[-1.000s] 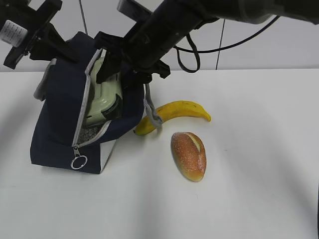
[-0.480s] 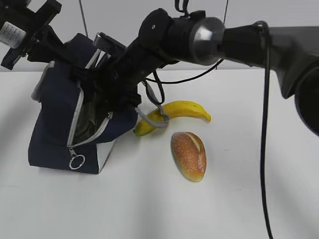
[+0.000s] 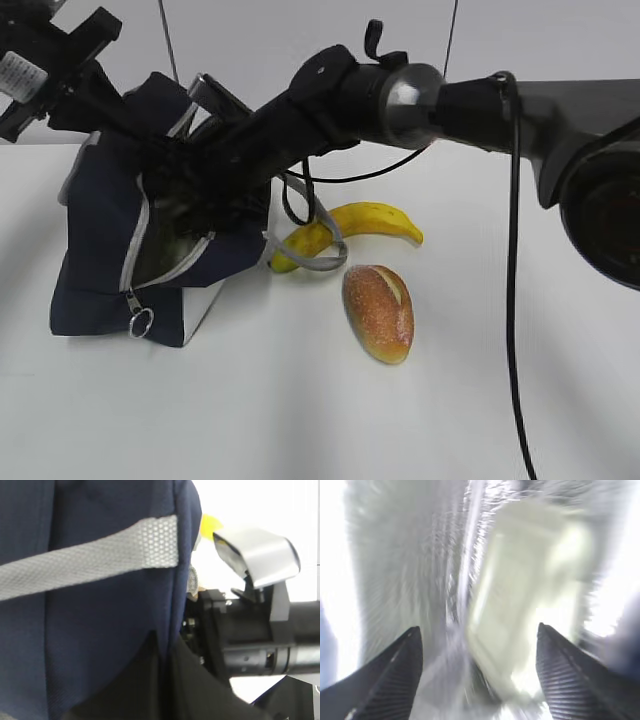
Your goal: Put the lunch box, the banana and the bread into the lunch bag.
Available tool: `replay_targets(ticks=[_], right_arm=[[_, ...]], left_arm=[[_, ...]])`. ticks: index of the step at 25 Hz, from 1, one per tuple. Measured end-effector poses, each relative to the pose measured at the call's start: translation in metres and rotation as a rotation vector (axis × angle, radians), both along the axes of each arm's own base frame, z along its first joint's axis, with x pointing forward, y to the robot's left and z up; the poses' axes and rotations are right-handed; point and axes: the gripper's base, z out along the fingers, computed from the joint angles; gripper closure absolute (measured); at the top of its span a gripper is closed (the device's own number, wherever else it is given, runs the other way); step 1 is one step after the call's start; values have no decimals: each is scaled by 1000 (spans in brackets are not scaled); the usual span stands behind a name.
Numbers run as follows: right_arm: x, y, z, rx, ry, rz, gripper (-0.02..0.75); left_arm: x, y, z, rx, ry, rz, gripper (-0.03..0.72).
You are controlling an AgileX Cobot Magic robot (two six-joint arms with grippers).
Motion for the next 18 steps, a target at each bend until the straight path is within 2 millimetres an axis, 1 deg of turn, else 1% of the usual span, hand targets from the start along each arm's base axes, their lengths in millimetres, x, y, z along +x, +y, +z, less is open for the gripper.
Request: replay_targets(ticks=[3, 5, 8, 10, 12, 14, 15, 18], right_arm=[[8, -20, 6, -13, 28, 39, 212], [13, -36, 18, -21, 29, 64, 212], [19, -59, 46, -60, -19, 81, 212], [19, -70, 65, -109, -57, 104, 212], [18, -76, 86, -161, -110, 123, 212], [20, -83, 104, -234, -177, 101, 212], [19, -87, 116, -265, -216, 83, 212], [16, -102, 143, -391, -311, 27, 212]], left_arm=[[0, -1, 0, -9, 1, 1, 691], [0, -1, 0, -9, 2, 0, 691], [0, -1, 0, -9, 2, 0, 691], [0, -1, 0, -8, 1, 1, 691], [0, -1, 0, -8, 2, -1, 691], [0, -1, 0, -8, 3, -1, 691], [0, -1, 0, -8, 4, -2, 691], [-1, -1, 0, -8, 6, -3, 691]])
